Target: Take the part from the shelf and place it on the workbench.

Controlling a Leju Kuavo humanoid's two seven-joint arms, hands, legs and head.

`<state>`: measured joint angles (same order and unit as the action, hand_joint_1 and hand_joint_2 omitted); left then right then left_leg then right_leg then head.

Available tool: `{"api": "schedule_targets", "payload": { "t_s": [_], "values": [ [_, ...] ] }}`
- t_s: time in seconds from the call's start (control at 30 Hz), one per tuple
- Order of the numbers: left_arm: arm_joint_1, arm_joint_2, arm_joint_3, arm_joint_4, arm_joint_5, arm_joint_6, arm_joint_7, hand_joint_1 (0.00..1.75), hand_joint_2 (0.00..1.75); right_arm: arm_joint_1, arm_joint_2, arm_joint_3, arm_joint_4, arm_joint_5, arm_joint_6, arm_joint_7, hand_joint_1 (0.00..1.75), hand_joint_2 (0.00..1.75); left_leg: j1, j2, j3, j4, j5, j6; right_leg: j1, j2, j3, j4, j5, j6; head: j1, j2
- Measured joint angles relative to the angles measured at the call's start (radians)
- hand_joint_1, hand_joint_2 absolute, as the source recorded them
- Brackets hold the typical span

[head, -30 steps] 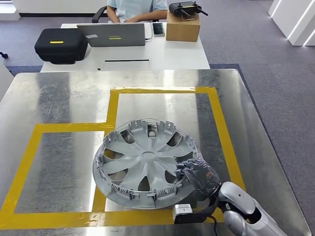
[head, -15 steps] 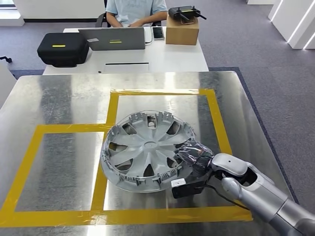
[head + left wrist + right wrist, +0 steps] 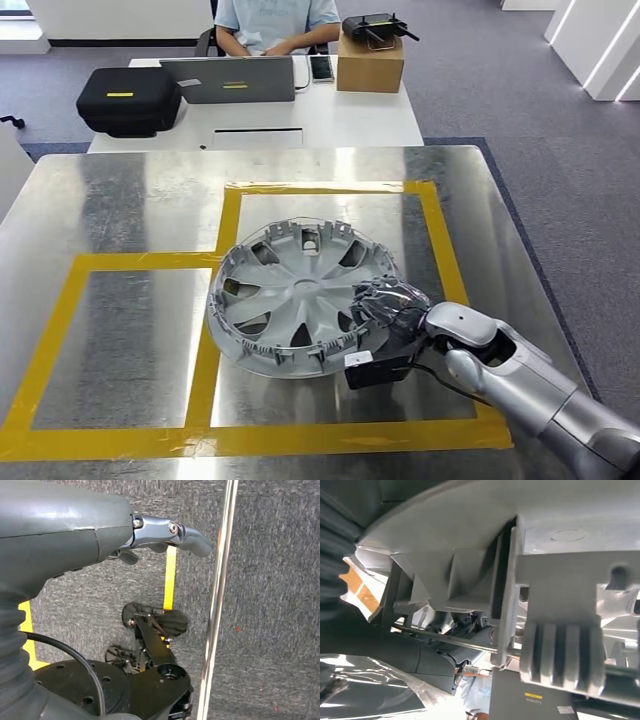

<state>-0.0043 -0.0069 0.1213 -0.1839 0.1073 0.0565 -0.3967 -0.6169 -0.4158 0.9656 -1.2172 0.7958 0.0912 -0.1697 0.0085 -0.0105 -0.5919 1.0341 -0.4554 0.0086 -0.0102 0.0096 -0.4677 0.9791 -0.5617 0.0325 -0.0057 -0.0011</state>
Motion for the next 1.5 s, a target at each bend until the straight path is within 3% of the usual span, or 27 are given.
{"api": "schedule_targets", "payload": {
  "t_s": [0.1, 0.5, 0.63, 0.8, 1.07, 1.13, 1.23, 1.33, 1.4, 1.5],
  "values": [
    [0.001, 0.0, 0.0, 0.0, 0.005, 0.009, -0.001, 0.0, 0.0, -0.008, -0.011, 0.002, -0.001, -0.028, 0.021, 0.0, 0.0, 0.0, 0.0, 0.0, 0.0, 0.0, 0.0, 0.0, 0.0, 0.0, 0.0, 0.0, 0.0, 0.0, 0.0, 0.0],
    [0.009, -0.002, 0.002, 0.0, 0.004, 0.036, -0.05, 0.0, 0.0, -0.083, -0.223, 0.031, -0.081, -0.289, 0.261, 0.027, 0.0, 0.0, -0.002, -0.002, 0.0, 0.0, 0.0, 0.002, -0.001, -0.002, 0.001, -0.001, 0.001, 0.001, 0.0, 0.0],
    [0.015, -0.002, 0.005, 0.0, 0.006, 0.034, -0.057, 0.0, 0.0, -0.078, -0.28, 0.051, -0.09, -0.299, 0.274, 0.033, 0.0, 0.0, -0.003, -0.003, -0.002, 0.0, 0.001, 0.003, -0.002, -0.002, -0.001, -0.001, 0.002, 0.003, -0.004, 0.0],
    [0.014, -0.003, 0.005, 0.0, 0.006, 0.031, -0.069, 0.0, 0.0, -0.078, -0.305, 0.064, -0.098, -0.297, 0.265, 0.036, 0.0, 0.0, -0.002, -0.003, -0.002, 0.0, 0.001, 0.003, -0.002, -0.004, -0.001, -0.001, 0.001, 0.002, -0.004, 0.0],
    [0.014, -0.014, 0.006, 0.0, 0.005, 0.022, -0.087, 0.0, 0.0, -0.054, -0.312, 0.072, -0.103, -0.281, 0.175, 0.023, 0.0, 0.0, -0.002, -0.003, -0.003, 0.0, 0.0, 0.003, -0.002, -0.004, -0.002, -0.001, 0.0, 0.002, -0.004, 0.0],
    [0.014, -0.016, 0.007, 0.0, 0.009, 0.027, -0.088, 0.0, 0.0, -0.028, -0.319, 0.062, -0.117, -0.271, 0.11, 0.008, 0.0, 0.0, -0.002, -0.004, -0.003, 0.0, 0.0, 0.003, -0.002, -0.006, -0.002, -0.001, 0.0, 0.002, -0.004, 0.0],
    [0.016, -0.021, 0.01, 0.0, 0.016, 0.041, -0.087, 0.0, 0.0, 0.103, -0.325, -0.02, -0.179, -0.204, -0.1, -0.024, 0.0, 0.0, -0.002, -0.009, -0.005, 0.0, 0.0, 0.003, -0.001, -0.011, 0.0, -0.001, -0.002, 0.002, -0.004, 0.0],
    [0.019, -0.027, 0.013, 0.0, 0.015, 0.05, -0.087, 0.0, 0.0, 0.313, -0.281, -0.19, -0.28, -0.071, -0.307, -0.065, 0.0, 0.0, -0.002, -0.013, -0.008, 0.0, -0.001, 0.003, 0.0, -0.014, 0.001, -0.001, -0.003, 0.001, -0.004, 0.0],
    [0.021, -0.031, 0.014, 0.0, 0.013, 0.052, -0.088, 0.0, 0.0, 0.436, -0.243, -0.292, -0.339, -0.014, -0.353, -0.086, 0.0, 0.0, -0.002, -0.014, -0.009, 0.0, -0.002, 0.003, -0.001, -0.015, 0.004, -0.001, -0.004, 0.001, -0.004, 0.0],
    [0.022, -0.035, 0.015, 0.0, 0.009, 0.052, -0.088, 0.0, 0.0, 0.531, -0.208, -0.395, -0.387, 0.008, -0.354, -0.101, 0.0, 0.0, -0.002, -0.013, -0.01, 0.0, -0.003, 0.002, -0.001, -0.013, 0.002, -0.001, -0.004, 0.001, -0.004, 0.0]
  ]
}}
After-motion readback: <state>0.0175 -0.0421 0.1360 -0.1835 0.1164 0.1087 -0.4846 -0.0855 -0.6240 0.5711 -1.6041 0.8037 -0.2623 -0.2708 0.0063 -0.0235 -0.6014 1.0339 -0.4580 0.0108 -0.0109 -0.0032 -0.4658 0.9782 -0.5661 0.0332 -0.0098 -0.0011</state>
